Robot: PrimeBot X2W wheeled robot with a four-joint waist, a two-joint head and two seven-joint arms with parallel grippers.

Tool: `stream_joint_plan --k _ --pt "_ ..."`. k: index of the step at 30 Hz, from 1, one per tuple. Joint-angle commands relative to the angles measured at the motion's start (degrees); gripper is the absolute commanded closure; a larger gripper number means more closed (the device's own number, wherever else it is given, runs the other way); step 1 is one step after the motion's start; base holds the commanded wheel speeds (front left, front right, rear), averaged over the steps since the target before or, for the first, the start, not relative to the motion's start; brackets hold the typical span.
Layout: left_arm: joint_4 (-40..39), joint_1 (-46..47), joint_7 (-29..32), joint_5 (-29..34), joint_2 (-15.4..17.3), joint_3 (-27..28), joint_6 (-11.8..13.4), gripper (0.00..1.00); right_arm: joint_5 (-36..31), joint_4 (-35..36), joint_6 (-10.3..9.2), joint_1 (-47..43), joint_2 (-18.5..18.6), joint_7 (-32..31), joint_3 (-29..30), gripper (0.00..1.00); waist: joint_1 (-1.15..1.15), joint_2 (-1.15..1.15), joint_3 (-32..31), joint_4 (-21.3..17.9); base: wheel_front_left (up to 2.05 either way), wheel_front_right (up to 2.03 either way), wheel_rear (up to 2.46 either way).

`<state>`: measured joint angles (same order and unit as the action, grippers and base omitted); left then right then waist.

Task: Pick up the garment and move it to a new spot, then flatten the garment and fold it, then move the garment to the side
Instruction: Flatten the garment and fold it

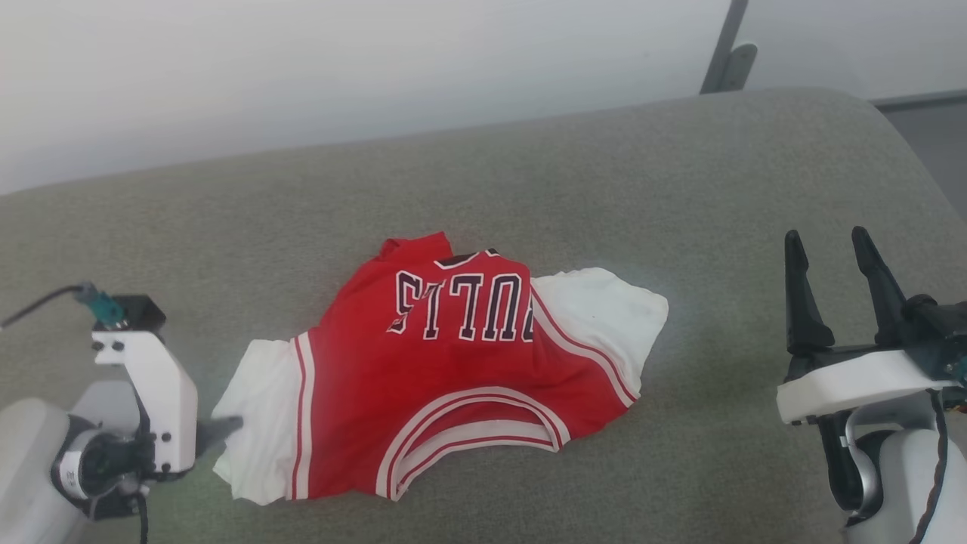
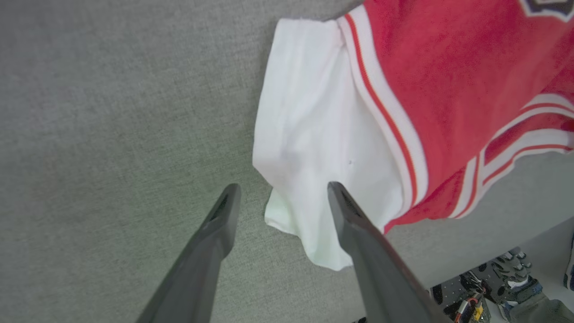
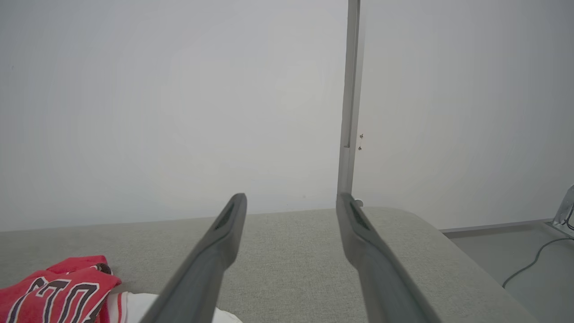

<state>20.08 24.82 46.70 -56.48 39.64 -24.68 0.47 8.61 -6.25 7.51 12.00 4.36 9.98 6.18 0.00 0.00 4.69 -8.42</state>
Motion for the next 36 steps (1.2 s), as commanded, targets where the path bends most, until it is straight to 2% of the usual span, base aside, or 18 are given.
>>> stream_joint_plan --k 1,15,18,19,20,27,36 --pt "1.5 0.0 -0.3 0.3 -0.2 -0.6 -0.9 0.0 0.1 0.3 -0.04 -0.3 0.0 -0.4 0.1 0.0 0.0 0.0 0.6 -0.5 0.0 0.0 0.0" --pt "13.7 2.0 -3.3 2.0 -3.4 -3.1 -4.6 0.0 -0.3 2.8 -0.04 0.1 0.0 -1.9 0.8 0.0 0.0 0.0 3.8 -2.0 0.0 0.0 0.0" --pt "16.8 2.2 -2.8 0.3 -4.7 -2.9 -5.0 0.0 -0.4 3.1 -0.04 0.3 0.1 -2.1 0.9 0.0 0.0 0.0 4.2 -2.1 0.0 0.0 0.0" --pt "17.2 2.5 -2.6 0.5 -4.9 -3.3 -5.3 0.34 -0.4 3.2 -0.04 0.4 0.1 -2.3 0.9 0.0 0.0 0.0 4.3 -2.1 0.0 0.0 0.0" --pt "17.9 2.8 -2.9 0.3 -5.0 -3.3 -5.4 1.0 -0.3 3.3 -0.04 0.4 0.2 -2.5 0.9 0.0 0.0 0.0 4.4 -2.1 0.0 0.0 0.0" --pt "19.9 4.4 -2.3 -1.4 -6.7 -3.1 -6.3 1.0 2.9 3.1 -0.04 0.6 1.5 -7.2 -1.2 0.0 0.0 0.0 4.8 -1.3 0.0 0.0 0.0" --pt "19.9 8.2 -2.6 -0.5 -8.3 -4.2 -6.8 1.0 8.8 -3.9 -0.04 6.8 5.9 -25.1 -4.9 0.0 0.0 0.0 6.4 1.6 0.0 0.0 0.0"
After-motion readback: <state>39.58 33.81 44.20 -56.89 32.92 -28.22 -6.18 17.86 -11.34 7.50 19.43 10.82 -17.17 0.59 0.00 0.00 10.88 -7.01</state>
